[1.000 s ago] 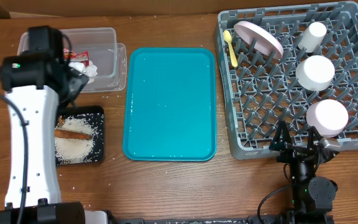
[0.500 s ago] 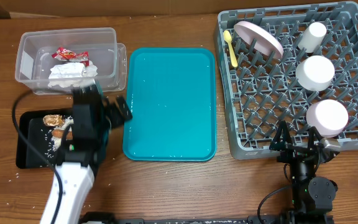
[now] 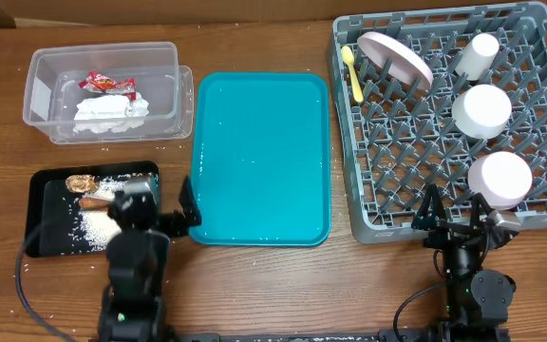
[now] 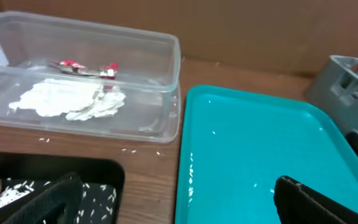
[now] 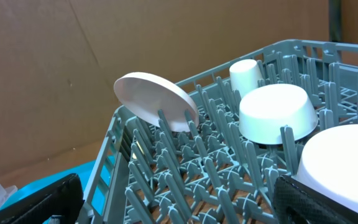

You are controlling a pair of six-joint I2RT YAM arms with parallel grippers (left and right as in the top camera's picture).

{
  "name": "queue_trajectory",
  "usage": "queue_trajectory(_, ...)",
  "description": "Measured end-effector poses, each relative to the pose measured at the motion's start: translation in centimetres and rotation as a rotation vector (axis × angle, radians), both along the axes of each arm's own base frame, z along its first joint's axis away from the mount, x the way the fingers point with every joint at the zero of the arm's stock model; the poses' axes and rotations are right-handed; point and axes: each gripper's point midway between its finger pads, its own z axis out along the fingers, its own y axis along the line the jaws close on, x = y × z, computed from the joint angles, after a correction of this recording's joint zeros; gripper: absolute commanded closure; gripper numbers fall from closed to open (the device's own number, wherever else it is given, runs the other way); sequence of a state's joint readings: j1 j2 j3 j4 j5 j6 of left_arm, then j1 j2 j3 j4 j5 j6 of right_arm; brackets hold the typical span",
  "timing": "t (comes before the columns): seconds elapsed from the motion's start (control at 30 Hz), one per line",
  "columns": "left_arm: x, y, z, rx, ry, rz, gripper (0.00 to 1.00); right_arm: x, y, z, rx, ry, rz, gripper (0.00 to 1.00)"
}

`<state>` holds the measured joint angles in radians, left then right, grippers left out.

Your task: Sort waste into correct bins and load items into the dishwasher

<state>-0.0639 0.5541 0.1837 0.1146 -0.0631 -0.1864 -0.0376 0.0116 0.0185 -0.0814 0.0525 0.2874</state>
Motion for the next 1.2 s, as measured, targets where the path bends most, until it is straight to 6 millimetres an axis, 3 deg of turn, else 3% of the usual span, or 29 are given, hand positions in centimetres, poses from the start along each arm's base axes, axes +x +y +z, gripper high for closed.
queue_trajectory(0.2,-1.8,-0.6,-2.1,0.016,-0.07,-0.047,0.0,0.0,0.0,0.0,0.0,-0.002,0.0,0.0)
queue_trajectory(0.33,-2.3,-0.8,-1.8,0.015,-0.096,-0.059,0.0,0.0,0.0,0.0,0.0,0.0,0.0,0.0)
queue_trajectory(0.5,-3.3,-0.8,-3.4,0.017,-0.032,-0.064,0.0,0.0,0.0,0.0,0.0,0.0,0.0,0.0)
queue_trajectory(0.87,-3.7,-0.1,-0.3,0.013,-0.168,-0.04,0.0,0.0,0.0,0.0,0.0,0.0,0.0,0.0)
queue_trajectory(1.2,-3.7,0.2,-0.2,0.014,-0.171,-0.03,0.0,0.0,0.0,0.0,0.0,0.0,0.0,0.0)
